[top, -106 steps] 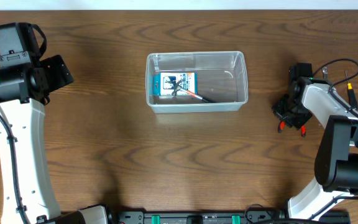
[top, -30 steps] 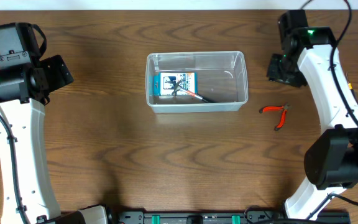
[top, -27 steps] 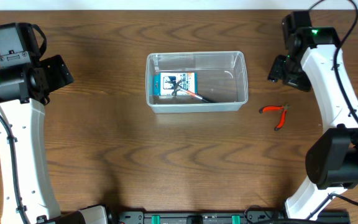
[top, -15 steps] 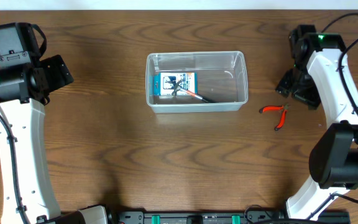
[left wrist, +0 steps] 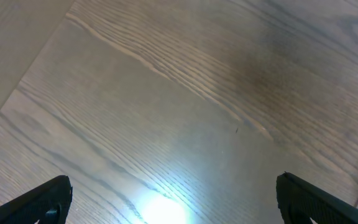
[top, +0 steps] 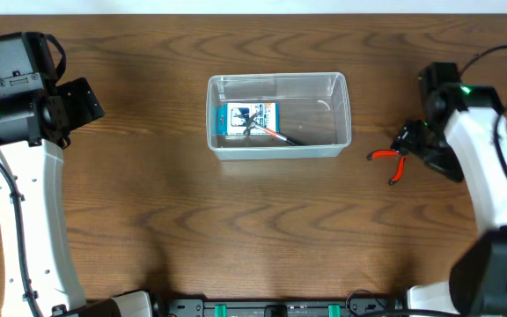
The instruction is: Pack container
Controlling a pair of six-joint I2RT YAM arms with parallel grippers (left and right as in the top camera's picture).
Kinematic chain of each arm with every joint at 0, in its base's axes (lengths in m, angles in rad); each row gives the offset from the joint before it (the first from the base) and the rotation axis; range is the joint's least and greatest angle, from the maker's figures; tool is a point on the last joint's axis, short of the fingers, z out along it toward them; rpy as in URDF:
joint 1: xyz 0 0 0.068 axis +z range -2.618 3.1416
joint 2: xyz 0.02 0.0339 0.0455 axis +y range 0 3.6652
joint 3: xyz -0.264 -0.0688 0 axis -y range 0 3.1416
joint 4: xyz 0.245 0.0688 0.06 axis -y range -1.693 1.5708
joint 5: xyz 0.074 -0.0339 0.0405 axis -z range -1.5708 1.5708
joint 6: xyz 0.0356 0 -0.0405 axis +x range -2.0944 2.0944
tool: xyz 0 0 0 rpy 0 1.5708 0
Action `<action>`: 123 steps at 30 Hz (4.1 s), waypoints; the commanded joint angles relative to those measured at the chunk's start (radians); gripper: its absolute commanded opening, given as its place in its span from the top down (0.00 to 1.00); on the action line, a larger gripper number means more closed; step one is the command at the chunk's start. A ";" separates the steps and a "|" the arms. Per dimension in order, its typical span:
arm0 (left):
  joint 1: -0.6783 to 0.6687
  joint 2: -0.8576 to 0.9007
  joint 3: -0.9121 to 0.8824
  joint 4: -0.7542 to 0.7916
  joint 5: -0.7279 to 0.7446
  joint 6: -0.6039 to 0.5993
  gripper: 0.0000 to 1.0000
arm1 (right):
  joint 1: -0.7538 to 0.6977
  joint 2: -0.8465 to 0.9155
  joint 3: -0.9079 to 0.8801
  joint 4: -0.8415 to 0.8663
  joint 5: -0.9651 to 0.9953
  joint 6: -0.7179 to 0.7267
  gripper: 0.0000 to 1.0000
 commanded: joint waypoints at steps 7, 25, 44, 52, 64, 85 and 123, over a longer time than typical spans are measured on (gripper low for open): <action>0.004 0.002 0.002 0.001 -0.016 0.016 0.02 | -0.054 -0.042 -0.038 0.168 -0.075 -0.454 0.01; 0.004 0.002 0.002 0.001 -0.016 0.016 0.02 | -0.301 0.220 0.519 0.117 -0.247 -0.746 0.01; 0.004 0.002 0.002 0.001 -0.016 0.016 0.02 | -0.333 0.584 0.694 0.077 -0.218 -0.899 0.01; 0.004 0.002 0.002 0.001 -0.016 0.016 0.02 | -0.352 0.654 0.694 0.045 -0.214 -0.891 0.01; 0.004 0.002 0.002 0.001 -0.016 0.016 0.02 | -0.351 0.739 0.694 0.066 -0.230 -0.888 0.01; 0.004 0.002 0.002 0.001 -0.016 0.016 0.02 | -0.373 0.750 0.694 0.152 -0.282 -0.887 0.01; 0.004 0.002 0.002 0.001 -0.016 0.016 0.02 | -0.372 0.750 0.692 0.161 -0.249 -0.905 0.01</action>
